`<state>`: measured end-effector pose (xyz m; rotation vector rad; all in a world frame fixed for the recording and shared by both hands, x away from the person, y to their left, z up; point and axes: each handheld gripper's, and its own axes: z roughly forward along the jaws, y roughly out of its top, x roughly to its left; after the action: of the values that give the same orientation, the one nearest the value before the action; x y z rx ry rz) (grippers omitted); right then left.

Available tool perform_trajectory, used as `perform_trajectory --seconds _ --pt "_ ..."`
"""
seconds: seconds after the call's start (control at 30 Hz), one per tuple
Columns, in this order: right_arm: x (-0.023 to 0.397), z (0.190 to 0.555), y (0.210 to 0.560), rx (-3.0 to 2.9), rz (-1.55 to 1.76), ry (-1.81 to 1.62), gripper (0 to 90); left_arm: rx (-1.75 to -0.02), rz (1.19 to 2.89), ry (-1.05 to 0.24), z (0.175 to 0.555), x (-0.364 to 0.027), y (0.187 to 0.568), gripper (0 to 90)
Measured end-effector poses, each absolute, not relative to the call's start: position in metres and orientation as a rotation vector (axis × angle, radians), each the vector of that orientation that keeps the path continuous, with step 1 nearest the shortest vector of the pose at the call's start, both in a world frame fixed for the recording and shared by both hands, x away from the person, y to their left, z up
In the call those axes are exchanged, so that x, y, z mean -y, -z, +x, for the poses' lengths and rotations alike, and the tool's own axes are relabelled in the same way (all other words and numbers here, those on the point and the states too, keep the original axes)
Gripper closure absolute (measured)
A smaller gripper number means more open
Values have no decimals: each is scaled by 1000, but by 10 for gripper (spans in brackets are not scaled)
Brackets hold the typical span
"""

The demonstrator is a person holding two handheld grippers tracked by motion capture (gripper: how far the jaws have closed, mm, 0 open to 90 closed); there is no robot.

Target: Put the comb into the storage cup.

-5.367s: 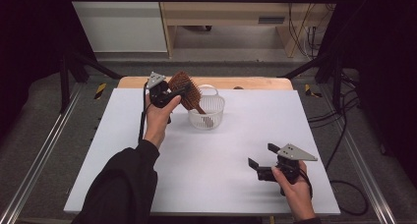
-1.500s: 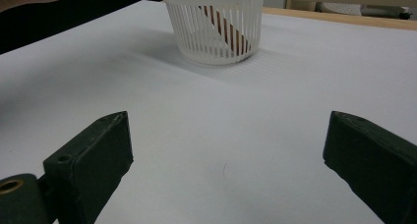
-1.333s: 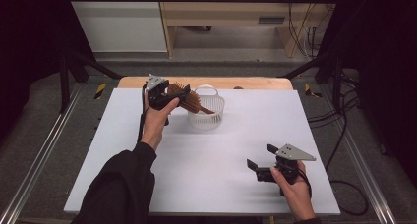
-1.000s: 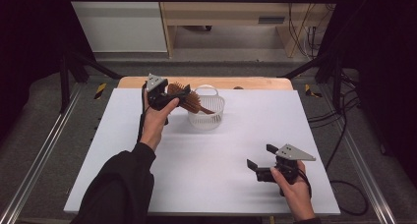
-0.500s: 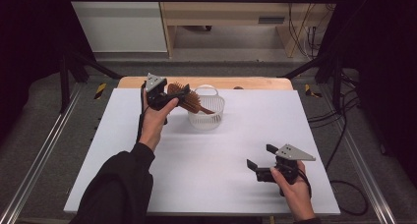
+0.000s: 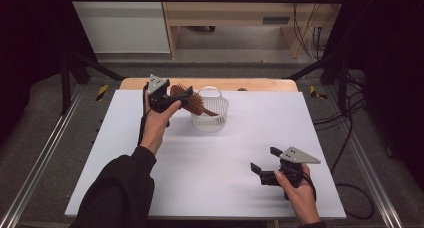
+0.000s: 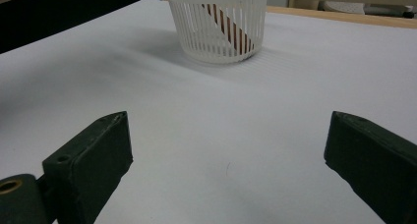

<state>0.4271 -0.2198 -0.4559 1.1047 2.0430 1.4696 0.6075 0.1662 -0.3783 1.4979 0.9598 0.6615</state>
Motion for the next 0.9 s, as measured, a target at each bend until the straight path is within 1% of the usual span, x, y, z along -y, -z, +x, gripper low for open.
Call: perform_trajectory --seconds 0.9 --pt "219 427 455 -2048 1098 -1468 44 -923 1495 -682 594 -172 368 27"
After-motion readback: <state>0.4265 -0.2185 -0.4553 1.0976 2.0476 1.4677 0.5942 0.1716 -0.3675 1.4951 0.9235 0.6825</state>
